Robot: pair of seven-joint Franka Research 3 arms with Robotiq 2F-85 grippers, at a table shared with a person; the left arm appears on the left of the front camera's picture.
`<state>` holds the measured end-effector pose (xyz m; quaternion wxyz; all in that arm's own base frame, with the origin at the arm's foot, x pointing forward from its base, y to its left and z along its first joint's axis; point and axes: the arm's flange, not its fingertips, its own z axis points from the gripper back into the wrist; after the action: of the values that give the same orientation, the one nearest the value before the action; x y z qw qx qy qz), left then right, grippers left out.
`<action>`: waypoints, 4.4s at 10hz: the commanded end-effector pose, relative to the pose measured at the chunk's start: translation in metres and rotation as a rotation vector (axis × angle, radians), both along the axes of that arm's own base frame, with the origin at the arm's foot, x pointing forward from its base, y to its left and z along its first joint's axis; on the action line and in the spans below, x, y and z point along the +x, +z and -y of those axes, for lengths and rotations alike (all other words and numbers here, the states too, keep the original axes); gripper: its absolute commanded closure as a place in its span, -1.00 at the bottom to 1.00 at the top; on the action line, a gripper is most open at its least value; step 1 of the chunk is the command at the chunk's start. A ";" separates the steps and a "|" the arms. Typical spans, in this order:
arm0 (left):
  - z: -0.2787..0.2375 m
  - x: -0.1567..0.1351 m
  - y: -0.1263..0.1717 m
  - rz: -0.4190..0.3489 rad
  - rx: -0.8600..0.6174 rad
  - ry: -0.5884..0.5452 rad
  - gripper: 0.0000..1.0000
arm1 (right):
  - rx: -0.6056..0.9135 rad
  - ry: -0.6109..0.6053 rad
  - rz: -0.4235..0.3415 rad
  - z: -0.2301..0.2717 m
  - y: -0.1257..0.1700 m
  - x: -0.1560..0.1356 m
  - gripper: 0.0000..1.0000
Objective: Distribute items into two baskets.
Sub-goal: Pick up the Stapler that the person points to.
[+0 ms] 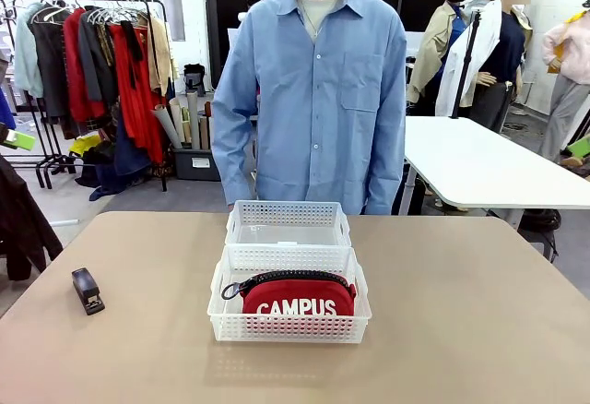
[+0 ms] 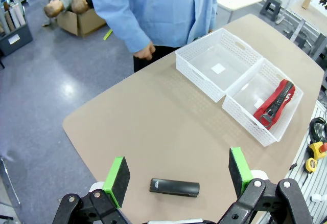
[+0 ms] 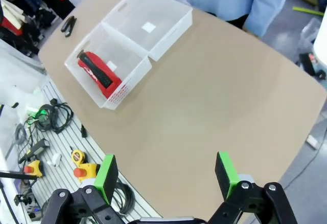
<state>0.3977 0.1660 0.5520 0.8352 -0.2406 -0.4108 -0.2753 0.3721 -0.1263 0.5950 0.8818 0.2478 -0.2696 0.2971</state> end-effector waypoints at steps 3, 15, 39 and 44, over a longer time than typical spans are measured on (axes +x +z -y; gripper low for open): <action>0.000 0.000 0.000 0.016 -0.017 -0.008 -1.00 | 0.061 0.052 0.047 -0.010 -0.004 0.004 -1.00; 0.000 0.000 0.000 0.016 -0.017 -0.008 -1.00 | 0.035 0.037 0.026 -0.010 -0.002 0.003 -1.00; 0.100 0.087 -0.075 -0.896 0.272 0.649 -1.00 | 0.035 0.037 0.026 -0.010 -0.002 0.003 -1.00; 0.110 0.084 -0.122 -0.963 0.224 0.765 -1.00 | 0.035 0.037 0.026 -0.010 -0.002 0.003 -1.00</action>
<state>0.4834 0.0618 0.4341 0.9880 -0.0930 -0.0055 0.1228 0.3756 -0.1175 0.5927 0.8688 0.2637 -0.2809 0.3110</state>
